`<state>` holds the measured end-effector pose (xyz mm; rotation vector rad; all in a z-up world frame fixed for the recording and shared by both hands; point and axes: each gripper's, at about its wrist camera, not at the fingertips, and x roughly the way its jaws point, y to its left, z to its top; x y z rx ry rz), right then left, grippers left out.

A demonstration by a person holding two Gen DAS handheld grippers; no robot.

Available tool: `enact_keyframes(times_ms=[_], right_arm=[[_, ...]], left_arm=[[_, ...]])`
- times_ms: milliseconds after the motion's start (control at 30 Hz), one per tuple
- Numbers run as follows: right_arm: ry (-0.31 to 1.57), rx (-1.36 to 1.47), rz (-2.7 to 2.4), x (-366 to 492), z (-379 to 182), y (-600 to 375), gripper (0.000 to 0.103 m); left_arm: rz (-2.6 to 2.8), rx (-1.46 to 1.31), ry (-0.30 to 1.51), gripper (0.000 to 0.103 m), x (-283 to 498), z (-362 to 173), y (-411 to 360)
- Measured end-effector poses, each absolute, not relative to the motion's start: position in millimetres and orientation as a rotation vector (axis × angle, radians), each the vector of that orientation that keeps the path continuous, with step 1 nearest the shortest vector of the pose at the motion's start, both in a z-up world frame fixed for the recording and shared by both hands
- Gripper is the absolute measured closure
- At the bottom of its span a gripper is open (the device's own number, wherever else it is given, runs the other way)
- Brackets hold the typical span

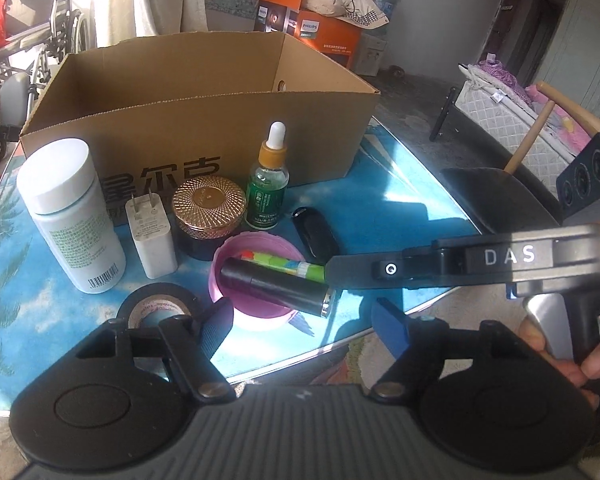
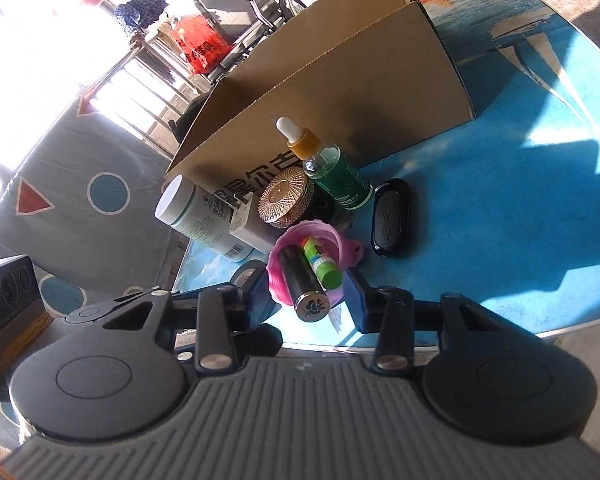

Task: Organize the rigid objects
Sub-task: 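Lower the right gripper into the pink bowl and grasp the green stick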

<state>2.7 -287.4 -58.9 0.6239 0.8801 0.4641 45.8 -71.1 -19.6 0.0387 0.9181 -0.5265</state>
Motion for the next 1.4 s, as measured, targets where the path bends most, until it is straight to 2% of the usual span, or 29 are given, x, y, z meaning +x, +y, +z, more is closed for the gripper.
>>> enact_keyframes(times_ms=[133, 233, 500, 733, 867, 1400], right_arm=[[0.933, 0.681, 0.5, 10, -71, -286, 0.081], [0.961, 0.72, 0.518, 15, -79, -285, 0.084], [1.016, 0.762, 0.544, 29, -82, -282, 0.084], [1.059, 0.788, 0.544, 37, -80, -286, 0.084], [1.071, 0.776, 0.556, 39, -74, -285, 0.083], [1.107, 0.474, 0.48, 46, -45, -246, 0.08]], left_arm=[[-0.537, 0.037, 0.964, 0.04, 47, -25, -74], [-0.543, 0.04, 0.986, 0.043, 50, -27, -75], [-0.553, 0.044, 1.008, 0.048, 57, -28, -78], [-0.569, 0.027, 1.011, 0.048, 60, -25, -73], [-0.58, -0.005, 1.023, 0.043, 63, -26, -67], [-0.612, -0.039, 1.007, 0.043, 62, -26, -56]])
